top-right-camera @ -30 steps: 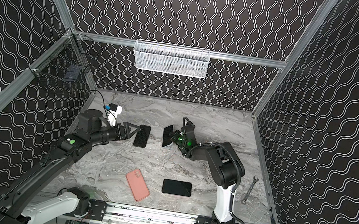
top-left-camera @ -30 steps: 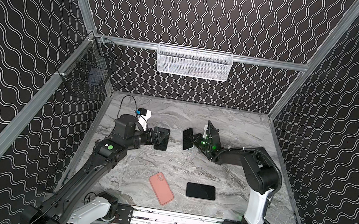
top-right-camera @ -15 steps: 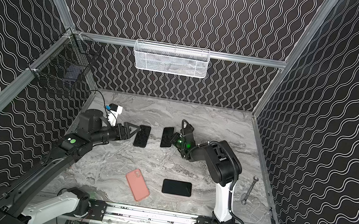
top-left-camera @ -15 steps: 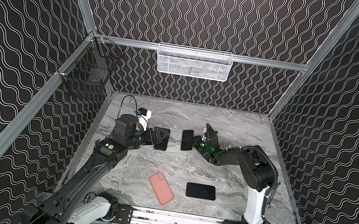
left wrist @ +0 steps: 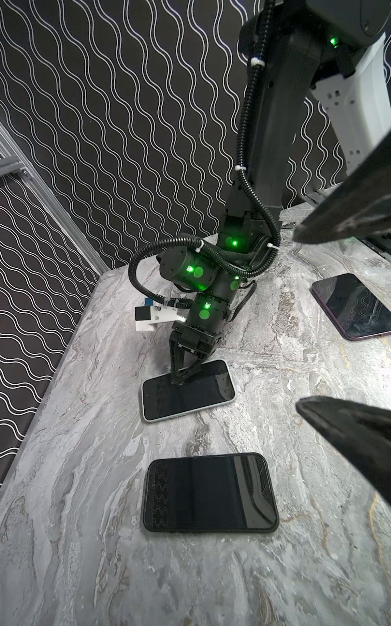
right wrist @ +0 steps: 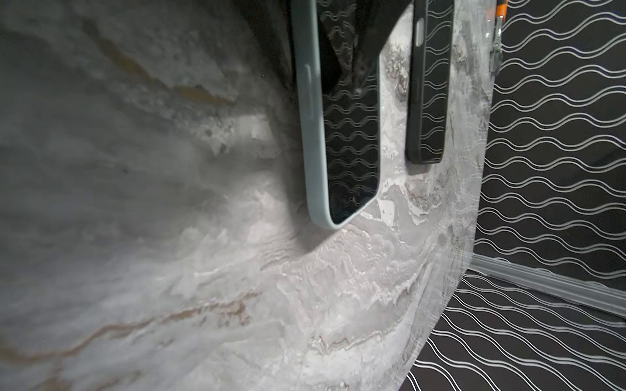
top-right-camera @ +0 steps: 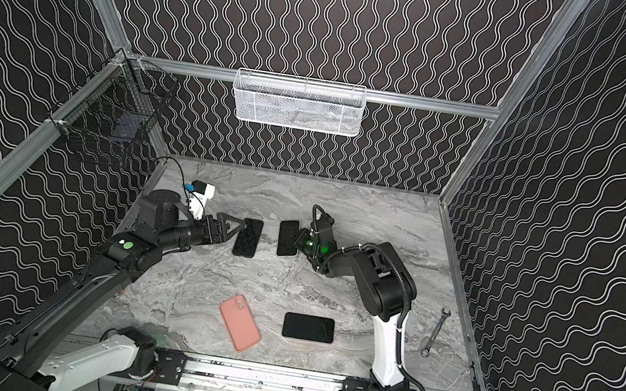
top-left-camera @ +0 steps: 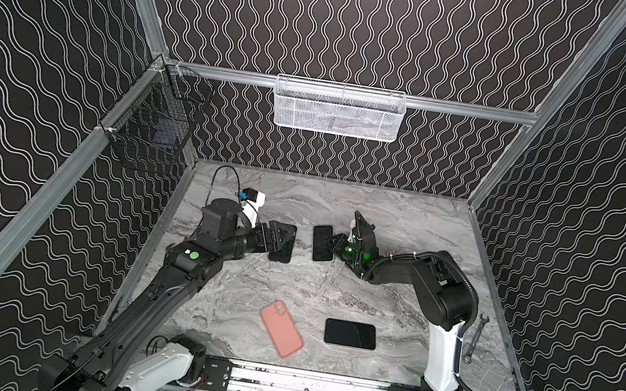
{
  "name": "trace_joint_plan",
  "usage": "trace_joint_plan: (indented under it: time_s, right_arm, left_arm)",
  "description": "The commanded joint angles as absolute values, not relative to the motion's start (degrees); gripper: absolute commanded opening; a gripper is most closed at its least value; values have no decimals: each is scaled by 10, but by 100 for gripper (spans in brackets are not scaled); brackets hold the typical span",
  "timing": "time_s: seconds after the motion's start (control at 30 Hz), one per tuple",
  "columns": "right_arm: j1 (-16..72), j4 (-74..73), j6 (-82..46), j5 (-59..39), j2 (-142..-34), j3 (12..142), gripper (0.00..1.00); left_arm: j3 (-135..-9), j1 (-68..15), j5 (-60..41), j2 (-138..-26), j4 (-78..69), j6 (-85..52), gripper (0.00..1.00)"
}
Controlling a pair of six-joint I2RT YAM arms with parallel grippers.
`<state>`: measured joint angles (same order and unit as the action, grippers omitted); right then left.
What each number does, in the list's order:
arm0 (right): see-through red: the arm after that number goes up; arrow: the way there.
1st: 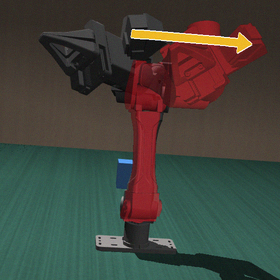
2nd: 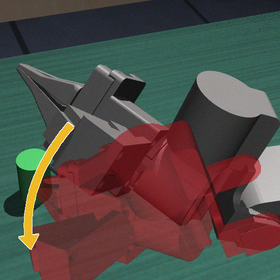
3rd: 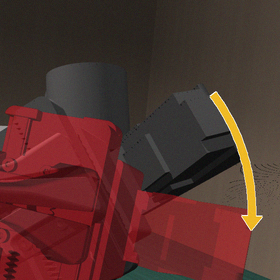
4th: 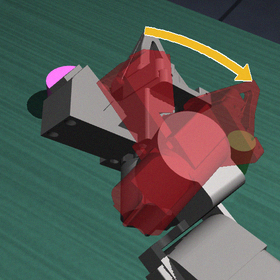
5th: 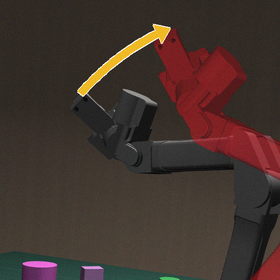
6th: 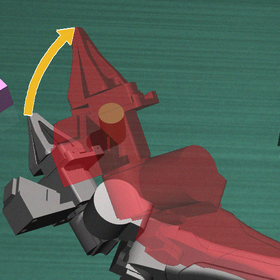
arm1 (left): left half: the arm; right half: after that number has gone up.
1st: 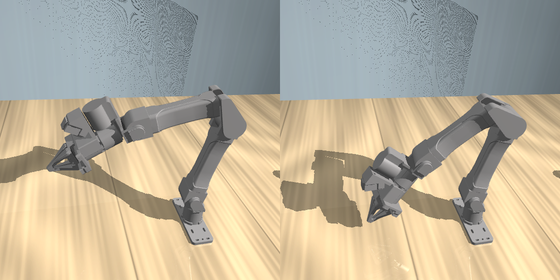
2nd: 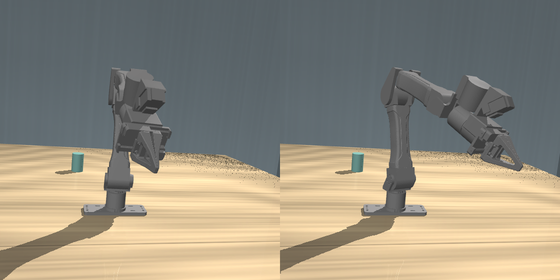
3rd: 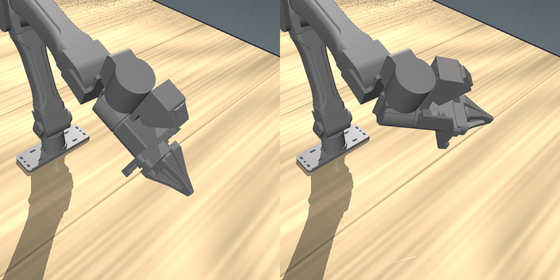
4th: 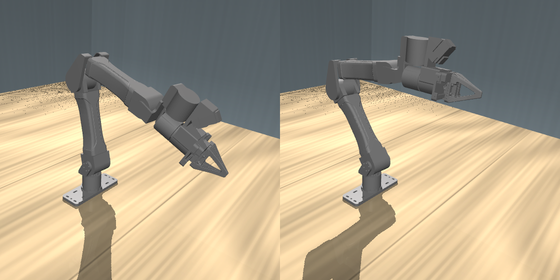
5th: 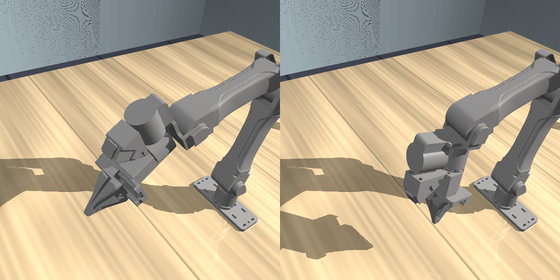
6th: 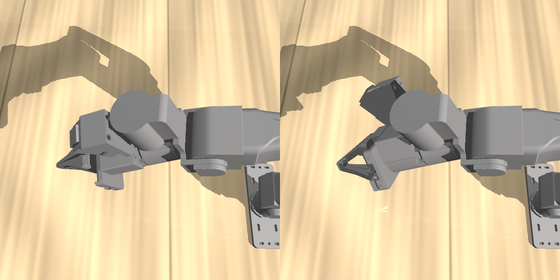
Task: Put the phone into the phone case
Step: 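Lower the cased phone flat onto the table with the right gripper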
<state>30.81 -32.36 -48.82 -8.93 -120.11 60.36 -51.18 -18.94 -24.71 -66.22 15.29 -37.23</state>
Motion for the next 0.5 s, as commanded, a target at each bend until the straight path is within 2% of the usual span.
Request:
trace_joint_plan:
  time_s: [0.0,0.23,0.47]
  right_arm:
    - [309,-323,-482,-90,-1200,607,30]
    - [312,-326,-475,-81,-1185,592,31]
    - [317,-329,-474,-75,-1173,577,37]
  left_arm:
    - [-519,-188,-250,-666,141,-373,75]
    - [-524,-188,-250,-671,140,-374,75]
    - [-516,-188,-254,-672,131,-383,75]
